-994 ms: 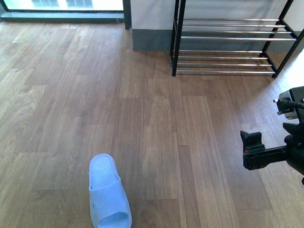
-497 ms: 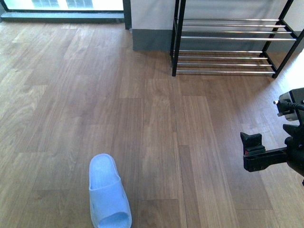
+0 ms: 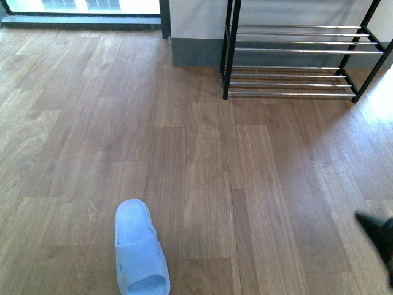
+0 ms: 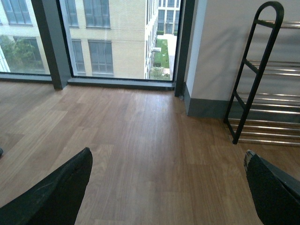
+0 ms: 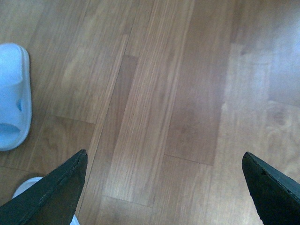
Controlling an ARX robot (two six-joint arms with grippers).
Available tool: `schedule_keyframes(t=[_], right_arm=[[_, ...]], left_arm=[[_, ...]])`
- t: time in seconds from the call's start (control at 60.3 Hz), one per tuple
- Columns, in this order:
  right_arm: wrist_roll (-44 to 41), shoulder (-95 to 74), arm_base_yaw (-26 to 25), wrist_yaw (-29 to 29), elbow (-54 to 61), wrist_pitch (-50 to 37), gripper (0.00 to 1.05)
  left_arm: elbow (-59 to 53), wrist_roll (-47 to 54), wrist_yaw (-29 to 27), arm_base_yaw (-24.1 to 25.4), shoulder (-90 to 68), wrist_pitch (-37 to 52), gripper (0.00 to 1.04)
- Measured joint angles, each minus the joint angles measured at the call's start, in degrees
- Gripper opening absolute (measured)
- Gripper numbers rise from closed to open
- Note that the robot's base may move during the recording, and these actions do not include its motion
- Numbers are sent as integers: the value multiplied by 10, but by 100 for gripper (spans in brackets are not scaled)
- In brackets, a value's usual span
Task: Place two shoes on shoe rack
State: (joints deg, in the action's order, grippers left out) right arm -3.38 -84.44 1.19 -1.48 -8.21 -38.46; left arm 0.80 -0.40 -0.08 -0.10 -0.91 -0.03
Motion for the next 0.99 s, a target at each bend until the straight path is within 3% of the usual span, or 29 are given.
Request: schedule_keyframes(t=[0.166,0.282,0.331,0.398,0.481,0.514,0.564,0.646,0.878,0.994], right_arm=[[-7,396,-22,85,-52,253,95],[-73,597,-93,177,-53,427,95],[-108,670,-122,191,-41,478,95],[-116,692,-124,186,-36,472,94],[-57,751,-105,113,6,407,80],[-31,778,-75,58,15,400,73],[-7,791,-38,23,19,395,65],[12,797,-17,21,31,395,49],[26,812,-15,15,49,391,3],[28,817,-15,15,54,390,2]], left_arm=[[0,0,1,0,0,0,95],[0,0,1,0,0,0,95],[0,0,1,0,0,0,95],[0,0,1,0,0,0,95],[0,0,0,0,0,0,95],[0,0,1,0,0,0,95],[0,0,1,0,0,0,95],[0,0,1,0,0,0,95],[0,0,1,0,0,0,95],[0,0,1,0,0,0,95]])
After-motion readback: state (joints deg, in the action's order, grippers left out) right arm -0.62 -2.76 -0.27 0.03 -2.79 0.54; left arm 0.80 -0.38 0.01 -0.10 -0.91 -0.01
